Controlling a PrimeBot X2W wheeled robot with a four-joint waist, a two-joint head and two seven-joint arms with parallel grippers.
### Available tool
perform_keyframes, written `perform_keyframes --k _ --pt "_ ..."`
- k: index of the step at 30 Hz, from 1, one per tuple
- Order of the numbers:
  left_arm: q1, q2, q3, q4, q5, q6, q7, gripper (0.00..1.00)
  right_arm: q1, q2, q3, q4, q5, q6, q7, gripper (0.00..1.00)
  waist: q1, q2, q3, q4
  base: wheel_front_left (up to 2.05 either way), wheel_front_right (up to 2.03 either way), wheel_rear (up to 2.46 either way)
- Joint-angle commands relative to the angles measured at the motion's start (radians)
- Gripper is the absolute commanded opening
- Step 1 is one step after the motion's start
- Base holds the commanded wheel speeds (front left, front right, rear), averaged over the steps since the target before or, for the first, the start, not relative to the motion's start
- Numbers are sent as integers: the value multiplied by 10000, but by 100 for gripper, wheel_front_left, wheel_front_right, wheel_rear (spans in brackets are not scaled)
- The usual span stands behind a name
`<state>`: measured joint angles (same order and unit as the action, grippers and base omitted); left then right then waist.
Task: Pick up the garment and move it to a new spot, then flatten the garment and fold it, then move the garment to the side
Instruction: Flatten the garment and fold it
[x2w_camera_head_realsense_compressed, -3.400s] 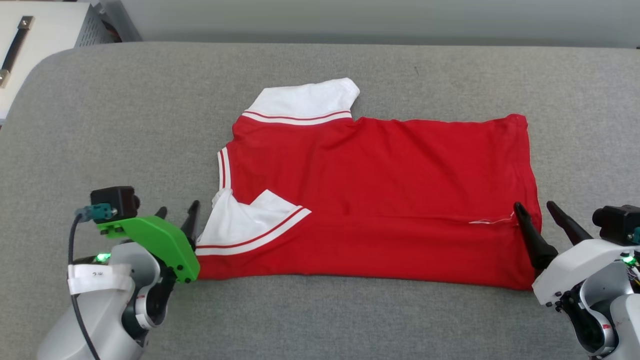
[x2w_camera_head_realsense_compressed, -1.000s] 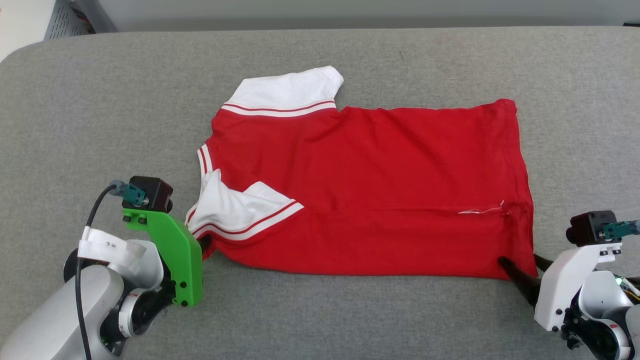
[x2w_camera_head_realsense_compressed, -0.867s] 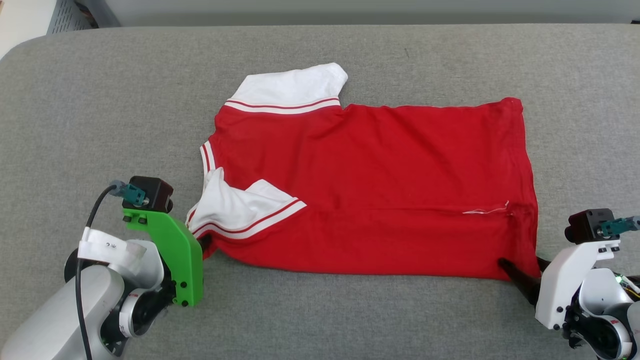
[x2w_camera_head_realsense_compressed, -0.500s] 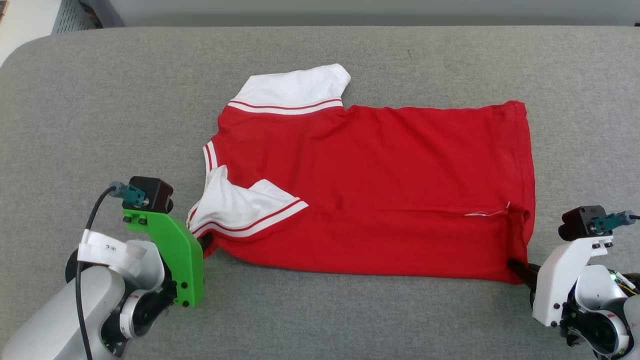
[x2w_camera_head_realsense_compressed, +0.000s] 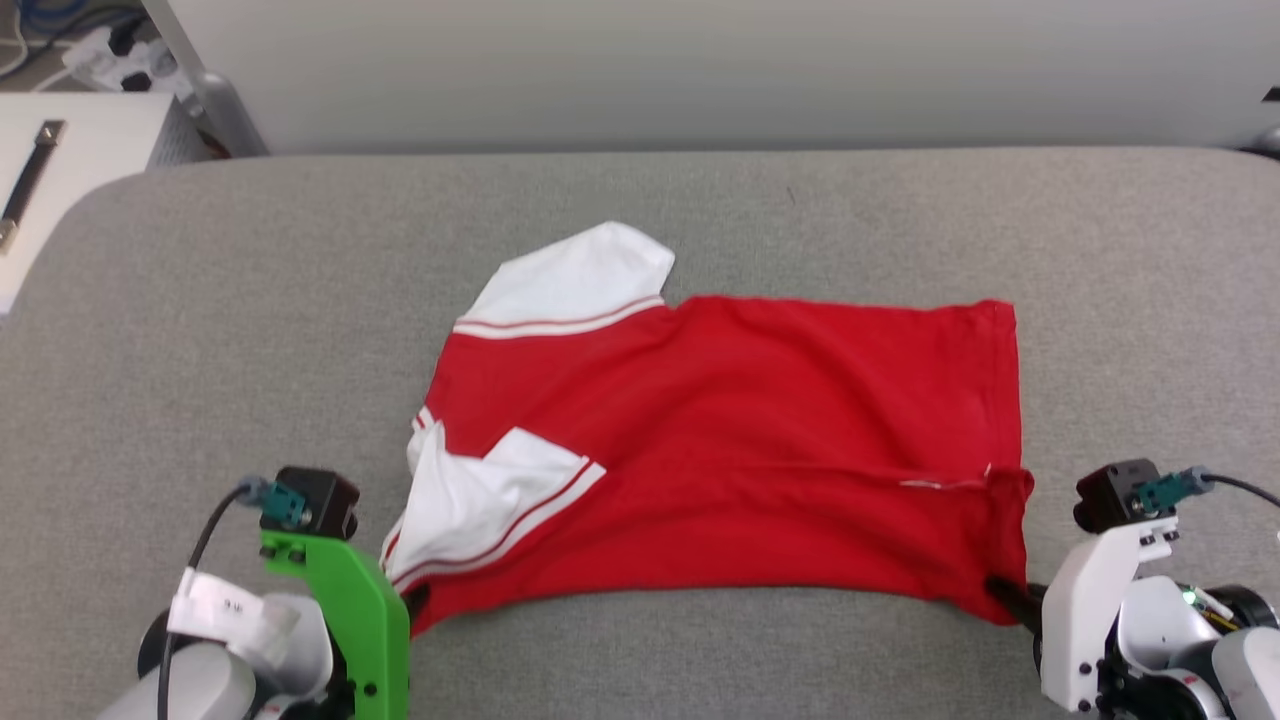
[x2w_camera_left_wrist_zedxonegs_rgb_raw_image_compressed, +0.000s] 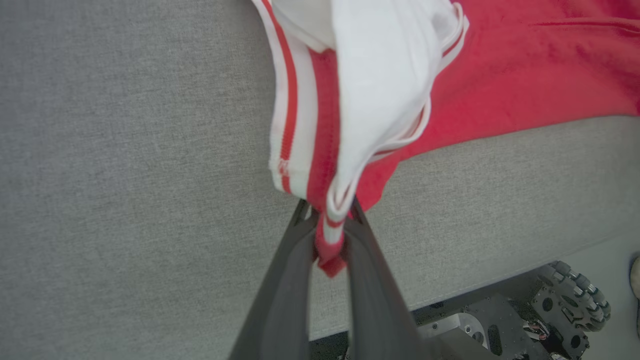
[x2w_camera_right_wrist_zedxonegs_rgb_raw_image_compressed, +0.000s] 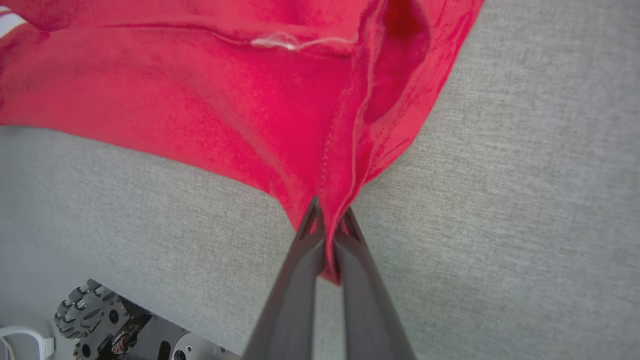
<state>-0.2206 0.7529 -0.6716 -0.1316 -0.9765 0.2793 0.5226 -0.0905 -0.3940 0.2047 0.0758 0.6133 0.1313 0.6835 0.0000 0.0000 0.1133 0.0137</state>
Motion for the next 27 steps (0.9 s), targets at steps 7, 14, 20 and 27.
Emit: perform_keyframes --k 7,14,20,27 --pt "1346 491 204 -539 -424 527 -254 0 1137 -160 -143 -475 289 -6 207 0 0 0 -1061 23 0 0 0" --pt "2428 746 351 -869 -883 897 -423 0 2271 76 -760 -989 195 -6 645 0 0 0 -1249 95 0 0 0" --pt "2573 306 229 -302 -1068 720 -604 0 2763 483 -1110 -1030 -53 -6 809 0 0 0 -968 134 0 0 0" --pt "2146 -365 164 850 -1186 337 -782 0 2781 879 -1231 -666 -130 -6 479 34 0 0 -697 115 0 0 0"
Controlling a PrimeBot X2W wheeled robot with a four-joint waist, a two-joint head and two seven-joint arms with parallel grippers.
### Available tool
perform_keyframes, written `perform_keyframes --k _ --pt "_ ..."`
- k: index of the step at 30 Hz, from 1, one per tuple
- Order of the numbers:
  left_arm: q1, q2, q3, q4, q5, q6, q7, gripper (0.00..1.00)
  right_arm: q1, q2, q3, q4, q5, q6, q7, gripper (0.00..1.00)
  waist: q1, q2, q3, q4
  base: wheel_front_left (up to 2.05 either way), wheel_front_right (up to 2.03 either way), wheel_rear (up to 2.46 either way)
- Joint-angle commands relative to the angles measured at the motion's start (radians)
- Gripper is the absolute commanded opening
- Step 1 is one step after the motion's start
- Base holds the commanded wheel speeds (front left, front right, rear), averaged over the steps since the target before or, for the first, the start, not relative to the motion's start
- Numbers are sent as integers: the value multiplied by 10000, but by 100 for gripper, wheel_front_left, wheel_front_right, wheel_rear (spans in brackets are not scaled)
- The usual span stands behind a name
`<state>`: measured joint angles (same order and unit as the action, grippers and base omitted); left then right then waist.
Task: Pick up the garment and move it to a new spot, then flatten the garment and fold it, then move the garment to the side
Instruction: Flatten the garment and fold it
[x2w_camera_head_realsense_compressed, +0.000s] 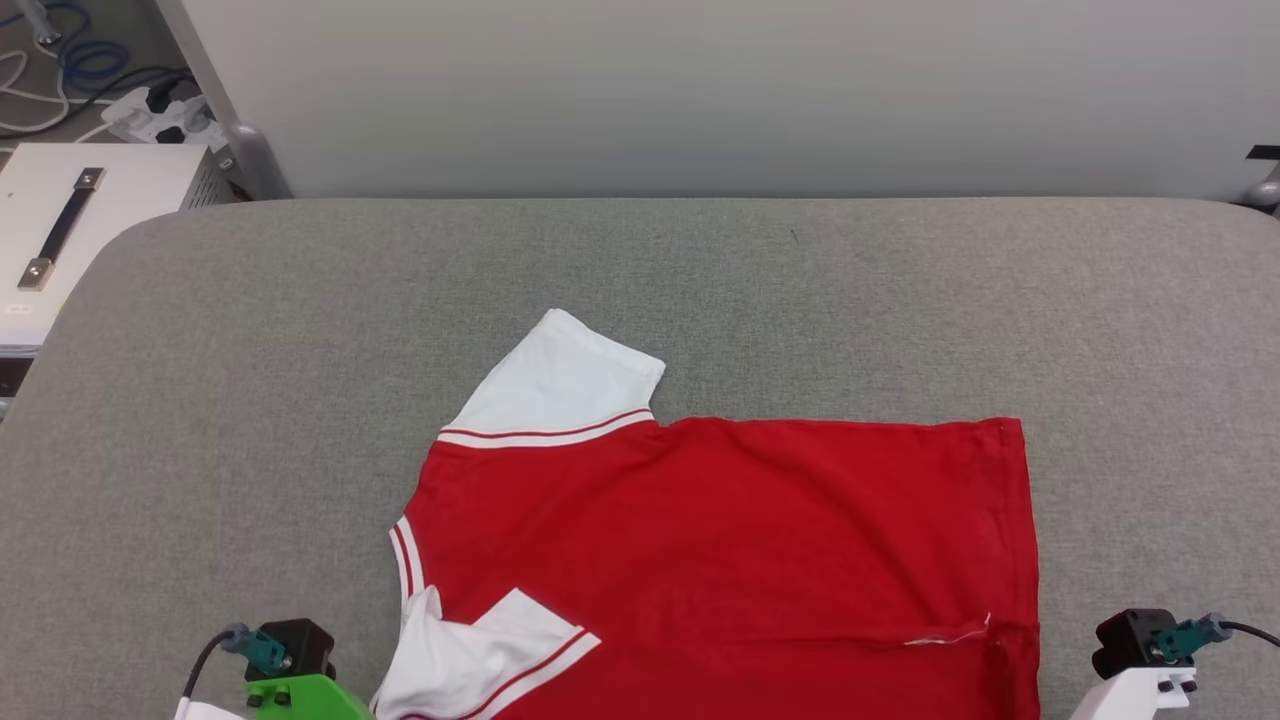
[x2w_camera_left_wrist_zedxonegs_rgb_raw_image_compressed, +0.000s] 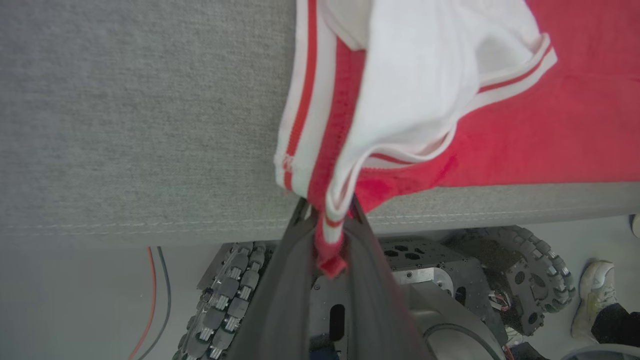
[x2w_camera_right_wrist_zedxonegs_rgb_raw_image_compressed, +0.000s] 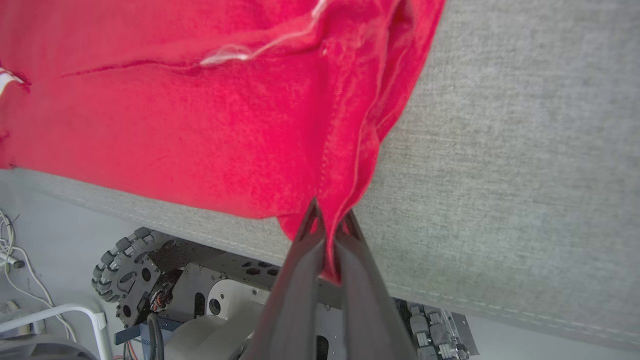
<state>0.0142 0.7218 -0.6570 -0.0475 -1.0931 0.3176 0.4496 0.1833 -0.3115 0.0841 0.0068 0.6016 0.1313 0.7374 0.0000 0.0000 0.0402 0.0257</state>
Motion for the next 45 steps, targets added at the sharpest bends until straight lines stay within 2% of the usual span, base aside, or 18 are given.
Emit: perform_keyframes --k 1,2,3,11,16,21,27,31,34,38,45 --pt "-270 -155 56 142 -36 -96 -142 24 39 118 -53 58 37 -6 -158 85 0 0 54 3 0 0 0" --pt "-330 -216 55 263 -32 -151 -181 86 46 136 -47 75 54 -6 -215 100 0 0 59 12 0 0 0" --pt "-381 -244 61 347 -6 -186 -227 100 42 129 -45 54 25 -6 -316 100 0 0 58 15 0 0 0" --pt "-760 -225 393 442 341 -226 -931 100 -223 392 -468 -340 -838 -6 -2317 100 0 0 -126 -7 0 0 0" --pt "-926 -82 668 83 814 63 -1584 100 -645 938 -912 -702 -1747 -6 -3709 100 0 0 -164 -130 0 0 0" --pt "-1423 -156 960 -331 1664 433 -2666 100 -1096 1572 -1473 -1208 -2716 -6 -5104 100 0 0 98 -187 0 0 0" --pt "-2254 -445 1177 -629 2653 781 -3828 100 -1690 1773 -1708 -1720 -3268 -6 -5876 100 0 0 834 -361 0 0 0" --pt "-3044 -729 1236 -525 3092 756 -4334 100 -2177 1753 -1717 -2081 -3435 -6 -6077 100 0 0 1586 -518 0 0 0" --pt "-3736 -993 1211 -147 3184 535 -4440 100 -2518 1729 -1683 -2205 -3464 -6 -6175 100 0 0 2113 -669 0 0 0" --pt "-4863 -1349 1071 617 3093 -26 -4191 100 -2914 1675 -1633 -2188 -3497 -6 -6285 100 0 0 2693 -895 0 0 0" --pt "-6808 -1509 726 2565 2595 -1415 -2801 100 -3441 1646 -1433 -1909 -3446 -6 -6538 100 0 0 3394 -1439 0 0 0"
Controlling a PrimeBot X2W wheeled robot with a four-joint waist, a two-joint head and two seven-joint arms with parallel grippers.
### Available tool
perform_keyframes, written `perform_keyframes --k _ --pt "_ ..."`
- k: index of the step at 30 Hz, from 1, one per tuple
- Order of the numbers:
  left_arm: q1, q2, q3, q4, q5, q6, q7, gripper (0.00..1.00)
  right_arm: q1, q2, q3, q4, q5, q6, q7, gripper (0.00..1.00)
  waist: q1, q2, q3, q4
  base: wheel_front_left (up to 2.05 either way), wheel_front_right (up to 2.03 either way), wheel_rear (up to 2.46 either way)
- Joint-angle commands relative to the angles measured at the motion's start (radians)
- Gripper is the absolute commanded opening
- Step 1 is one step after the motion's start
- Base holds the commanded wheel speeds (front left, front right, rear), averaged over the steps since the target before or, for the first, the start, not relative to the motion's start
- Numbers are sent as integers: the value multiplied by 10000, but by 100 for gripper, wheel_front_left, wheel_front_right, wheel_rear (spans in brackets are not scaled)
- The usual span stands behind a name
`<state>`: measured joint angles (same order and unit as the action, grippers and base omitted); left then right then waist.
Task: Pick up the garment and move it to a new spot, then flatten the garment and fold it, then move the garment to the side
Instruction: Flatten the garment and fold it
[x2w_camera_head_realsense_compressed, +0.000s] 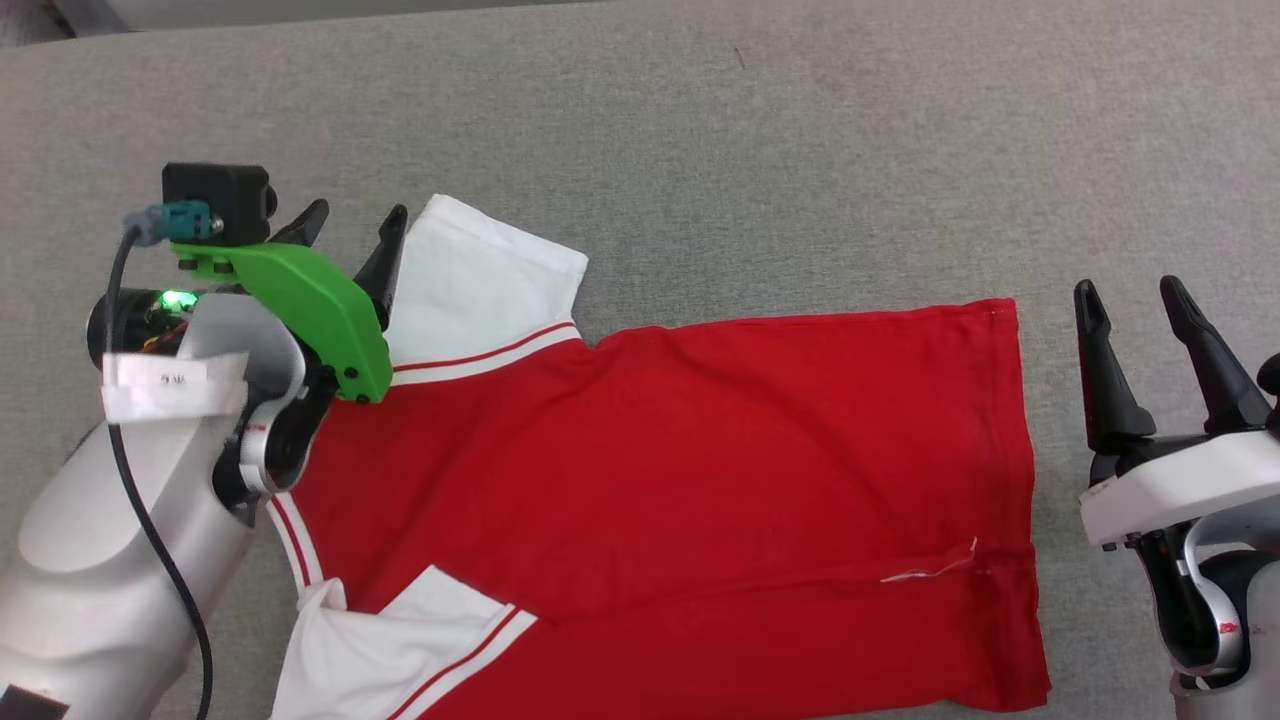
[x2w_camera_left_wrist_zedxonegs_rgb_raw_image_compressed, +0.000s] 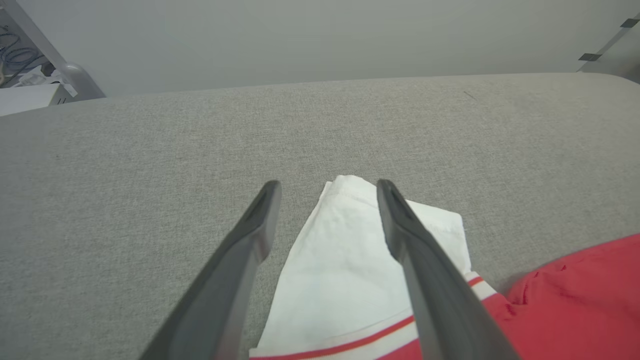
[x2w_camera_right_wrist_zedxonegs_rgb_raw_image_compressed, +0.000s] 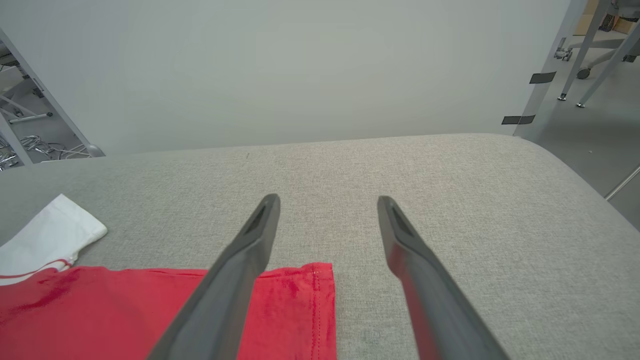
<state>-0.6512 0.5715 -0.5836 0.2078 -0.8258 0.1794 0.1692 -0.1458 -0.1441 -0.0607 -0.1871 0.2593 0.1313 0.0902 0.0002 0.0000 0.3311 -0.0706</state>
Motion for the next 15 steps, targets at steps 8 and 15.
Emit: perform_keyframes --k 8,15 --pt "-1834 148 -465 1609 -814 -1155 2649 100 -445 22 176 390 101 -6 -337 100 -2 0 1031 -887 0 0 0" --pt "-2582 379 -858 2569 -1309 -1589 4850 100 -602 42 333 608 220 -6 -517 100 -2 0 1282 -1123 0 0 0"
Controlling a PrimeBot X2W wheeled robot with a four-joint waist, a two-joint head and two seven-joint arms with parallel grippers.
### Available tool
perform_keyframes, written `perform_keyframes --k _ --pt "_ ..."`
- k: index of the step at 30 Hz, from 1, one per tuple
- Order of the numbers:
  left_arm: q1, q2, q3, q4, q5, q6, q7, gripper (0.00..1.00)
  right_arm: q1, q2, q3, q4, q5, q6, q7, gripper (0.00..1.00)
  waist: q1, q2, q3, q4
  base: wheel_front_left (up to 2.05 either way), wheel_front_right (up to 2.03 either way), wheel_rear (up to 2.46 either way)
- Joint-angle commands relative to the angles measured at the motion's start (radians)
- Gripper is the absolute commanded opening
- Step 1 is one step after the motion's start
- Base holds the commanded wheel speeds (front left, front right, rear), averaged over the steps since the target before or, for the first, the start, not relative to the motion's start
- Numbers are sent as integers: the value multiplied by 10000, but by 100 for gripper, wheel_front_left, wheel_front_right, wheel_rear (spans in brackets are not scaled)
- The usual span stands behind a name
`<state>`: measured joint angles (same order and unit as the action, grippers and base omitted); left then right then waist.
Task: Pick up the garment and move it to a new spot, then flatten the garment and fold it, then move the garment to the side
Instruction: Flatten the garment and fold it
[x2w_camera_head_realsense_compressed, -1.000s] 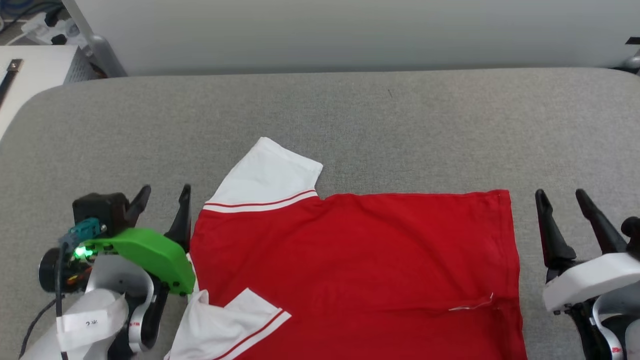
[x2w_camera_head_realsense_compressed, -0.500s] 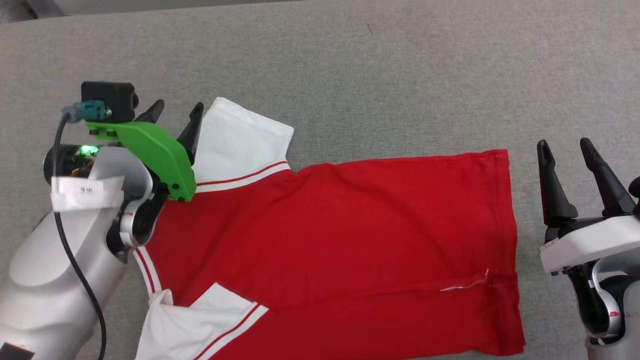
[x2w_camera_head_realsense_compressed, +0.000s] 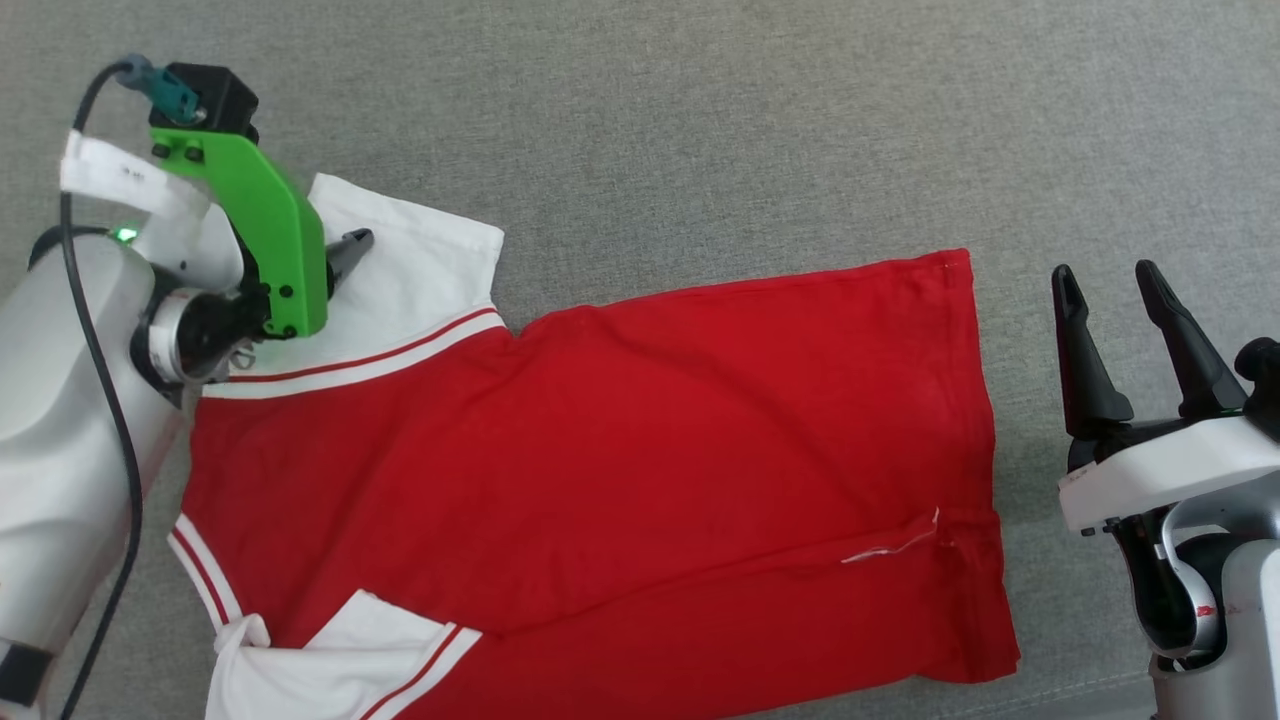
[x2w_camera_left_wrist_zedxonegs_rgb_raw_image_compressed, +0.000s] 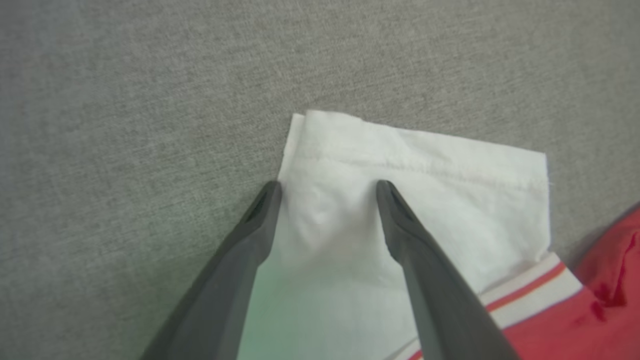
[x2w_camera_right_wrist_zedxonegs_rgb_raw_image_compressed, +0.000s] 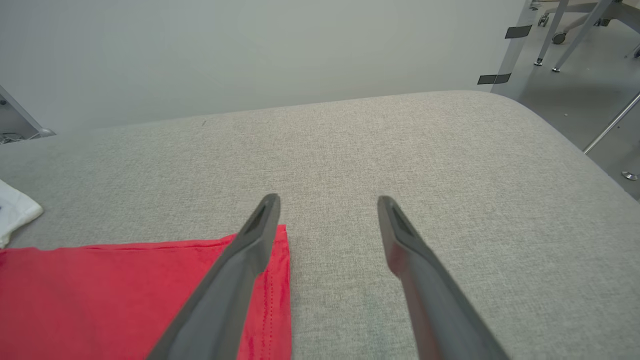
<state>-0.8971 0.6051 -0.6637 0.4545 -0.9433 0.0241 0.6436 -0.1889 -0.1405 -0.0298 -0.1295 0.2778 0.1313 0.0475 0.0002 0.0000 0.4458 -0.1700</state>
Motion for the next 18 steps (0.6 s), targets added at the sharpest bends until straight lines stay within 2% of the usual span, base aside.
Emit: perform_keyframes --k 1,7,8,9,10,13,18 --pt "-173 48 -107 195 -168 -55 309 100 -181 4 34 54 48 -6 -102 100 -2 0 167 -149 0 0 0" --pt "-232 -37 -571 945 -378 -71 1755 100 -252 3 53 202 149 -6 -142 100 -2 0 268 -257 0 0 0" --pt "-196 -73 -646 1028 -467 -89 2043 47 -262 -3 49 228 182 -6 -139 100 -2 0 265 -275 0 0 0" --pt "-185 -93 -699 1056 -491 -102 2177 11 -271 -19 44 247 207 -6 -131 100 -2 0 262 -285 0 0 0" --pt "-176 -113 -733 1079 -501 -93 2252 0 -278 -35 35 266 229 -6 -122 100 -2 0 257 -291 0 0 0" --pt "-142 -216 -758 1105 -537 -54 2259 0 -280 -135 50 364 334 -6 10 100 -2 0 212 -276 0 0 0" --pt "-154 -295 -679 1079 -231 -6 1311 0 -344 -488 256 649 720 -6 449 100 -2 0 6 -183 0 0 0"
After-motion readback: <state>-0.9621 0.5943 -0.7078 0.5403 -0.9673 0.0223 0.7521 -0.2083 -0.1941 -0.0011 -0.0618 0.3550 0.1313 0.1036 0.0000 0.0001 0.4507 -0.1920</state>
